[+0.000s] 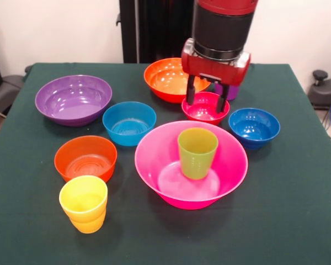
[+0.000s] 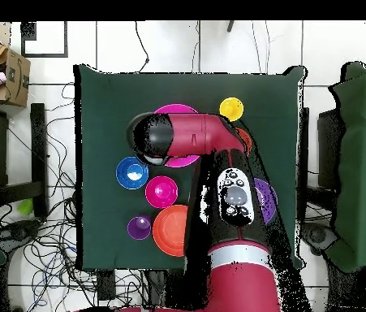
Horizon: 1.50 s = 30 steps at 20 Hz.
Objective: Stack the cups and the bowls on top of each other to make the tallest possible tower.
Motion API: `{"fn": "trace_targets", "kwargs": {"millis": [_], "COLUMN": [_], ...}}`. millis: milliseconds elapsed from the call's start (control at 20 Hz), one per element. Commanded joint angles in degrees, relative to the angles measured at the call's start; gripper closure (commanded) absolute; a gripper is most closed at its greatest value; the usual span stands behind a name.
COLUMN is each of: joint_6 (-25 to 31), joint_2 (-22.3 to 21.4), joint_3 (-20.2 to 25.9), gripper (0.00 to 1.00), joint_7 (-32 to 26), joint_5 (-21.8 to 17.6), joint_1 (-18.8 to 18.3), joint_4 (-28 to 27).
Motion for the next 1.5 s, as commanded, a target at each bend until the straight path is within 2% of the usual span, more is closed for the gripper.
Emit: {"fn": "trace_targets", "kwargs": {"millis": [50, 450, 650, 850, 1500], "joint_6": [2.43, -1.35, -2.92, -3.57, -3.83], "joint_2": [4.89, 6.89, 7.78, 9.96, 12.45], "joint_3": [4.75, 3.89, 3.79, 4.25, 5.29], "gripper": [0.00, 0.00, 0.00, 0.00, 0.00], "joint_7": [2.56, 3.32, 1.81, -0.96, -3.68], "joint_5": [1.56, 1.80, 1.18, 0.00, -0.54], "joint_1": [3.01, 3.99, 3.59, 2.46, 1.01], "joint_4": [-4.32, -4.81, -5.65, -8.42, -11.60]}}
